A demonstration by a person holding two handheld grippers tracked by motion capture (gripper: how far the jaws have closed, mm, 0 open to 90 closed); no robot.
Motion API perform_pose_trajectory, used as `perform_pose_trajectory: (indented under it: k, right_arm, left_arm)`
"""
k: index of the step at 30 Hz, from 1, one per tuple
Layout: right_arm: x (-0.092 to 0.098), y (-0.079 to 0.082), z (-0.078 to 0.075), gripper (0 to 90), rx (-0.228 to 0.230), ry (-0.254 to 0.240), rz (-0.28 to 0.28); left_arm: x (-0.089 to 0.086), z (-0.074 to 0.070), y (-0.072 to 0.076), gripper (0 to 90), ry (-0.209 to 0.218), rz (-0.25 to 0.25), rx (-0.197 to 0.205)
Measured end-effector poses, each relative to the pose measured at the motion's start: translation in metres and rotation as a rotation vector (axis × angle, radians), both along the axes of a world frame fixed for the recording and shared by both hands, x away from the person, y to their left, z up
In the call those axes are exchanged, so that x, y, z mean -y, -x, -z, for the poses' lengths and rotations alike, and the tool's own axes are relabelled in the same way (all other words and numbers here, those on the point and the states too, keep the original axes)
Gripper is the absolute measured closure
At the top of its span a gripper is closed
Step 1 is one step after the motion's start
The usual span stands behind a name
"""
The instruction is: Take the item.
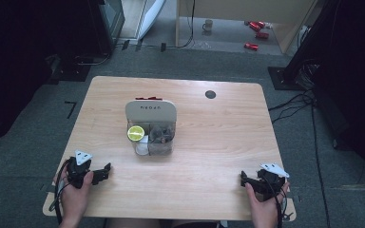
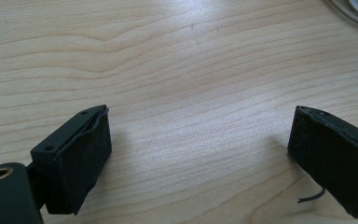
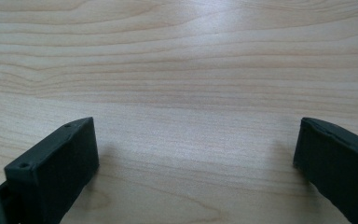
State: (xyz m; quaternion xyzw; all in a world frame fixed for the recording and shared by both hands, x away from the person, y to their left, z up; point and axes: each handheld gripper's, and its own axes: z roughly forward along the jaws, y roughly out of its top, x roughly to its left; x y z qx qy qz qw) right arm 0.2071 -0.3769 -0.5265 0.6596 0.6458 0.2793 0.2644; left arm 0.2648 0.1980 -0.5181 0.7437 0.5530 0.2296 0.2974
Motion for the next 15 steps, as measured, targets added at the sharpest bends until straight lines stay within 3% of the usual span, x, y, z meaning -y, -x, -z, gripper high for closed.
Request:
perform_pose_trajectory:
  k: [4,7,12,15]
  right_arm:
    - [0.001,0.001,0.0,2.2,0.009,-0.003,0.002]
    - [-0.001,0.006,-0.002,15.3,0.041,-0.013,0.021]
    - [-0.009,0.004,-0.006,19.6,0.052,-0.043,0.011]
    - [-0.018,0.0,-0.016,21.6,0.081,-0.06,-0.007]
  left_arm:
    - [0.0,0.0,0.0,6.4,0.0,0.0,0.0]
    - [0.0,0.0,0.0,6.4,0.0,0.0,0.0]
    - [0.0,0.0,0.0,6.4,0.0,0.0,0.0]
    - [0.0,0.0,0.0,6.4,0.0,0.0,0.0]
